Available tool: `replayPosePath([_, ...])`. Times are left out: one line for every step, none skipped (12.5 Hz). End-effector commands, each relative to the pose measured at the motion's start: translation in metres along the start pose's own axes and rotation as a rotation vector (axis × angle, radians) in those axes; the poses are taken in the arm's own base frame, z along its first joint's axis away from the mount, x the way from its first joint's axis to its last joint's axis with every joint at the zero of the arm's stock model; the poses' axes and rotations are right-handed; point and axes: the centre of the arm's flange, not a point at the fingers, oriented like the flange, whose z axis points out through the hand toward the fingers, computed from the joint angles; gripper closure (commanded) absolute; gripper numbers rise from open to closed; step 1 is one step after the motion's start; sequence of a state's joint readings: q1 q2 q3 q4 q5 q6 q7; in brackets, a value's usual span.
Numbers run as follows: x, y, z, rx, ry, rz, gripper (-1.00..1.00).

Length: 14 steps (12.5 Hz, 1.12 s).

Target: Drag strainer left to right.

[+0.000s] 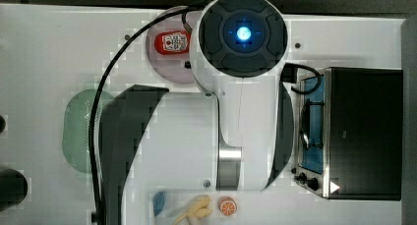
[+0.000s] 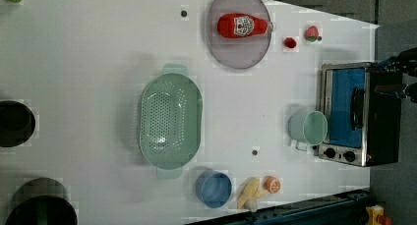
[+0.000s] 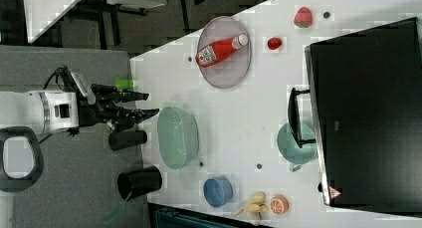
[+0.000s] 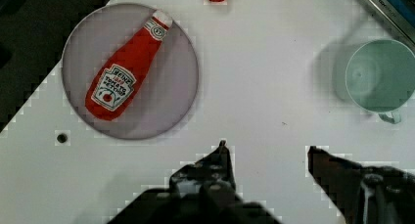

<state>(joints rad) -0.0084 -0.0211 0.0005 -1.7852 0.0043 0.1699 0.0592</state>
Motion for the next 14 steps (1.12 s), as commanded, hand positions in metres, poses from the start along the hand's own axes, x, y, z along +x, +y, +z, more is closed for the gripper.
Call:
replayPosePath([-0.075, 0.123, -0.097, -0.005, 0.005, 0.051, -0.59])
replayPosePath([-0.076, 0.122, -0.096, -0.006, 0.004, 0.048, -0.81])
replayPosePath([-0.079, 0.118, -0.095, -0.008, 0.003, 0.038, -0.99])
replayPosePath([-0.087, 0.108, -0.092, -0.009, -0.001, 0.015, -1.0])
replayPosePath([-0.1, 0.093, -0.089, -0.01, -0.008, -0.02, -1.0])
replayPosePath([-0.117, 0.074, -0.083, -0.016, -0.015, -0.066, -1.0])
replayPosePath([-0.136, 0.051, -0.076, -0.019, -0.013, -0.116, -1.0])
replayPosePath([-0.155, 0.027, -0.067, -0.028, 0.001, -0.155, -1.0])
replayPosePath([-0.175, 0.003, -0.056, -0.033, 0.017, -0.177, -1.0])
replayPosePath([-0.195, -0.021, -0.042, -0.037, 0.029, -0.186, -1.0])
replayPosePath([-0.216, -0.045, -0.026, -0.038, 0.036, -0.171, -1.0])
replayPosePath([-0.237, -0.067, -0.009, -0.036, 0.039, -0.131, -1.0])
replayPosePath([-0.257, -0.087, 0.01, -0.032, 0.035, -0.074, -1.0])
replayPosePath([-0.275, -0.105, 0.03, -0.028, 0.025, -0.003, -1.0])
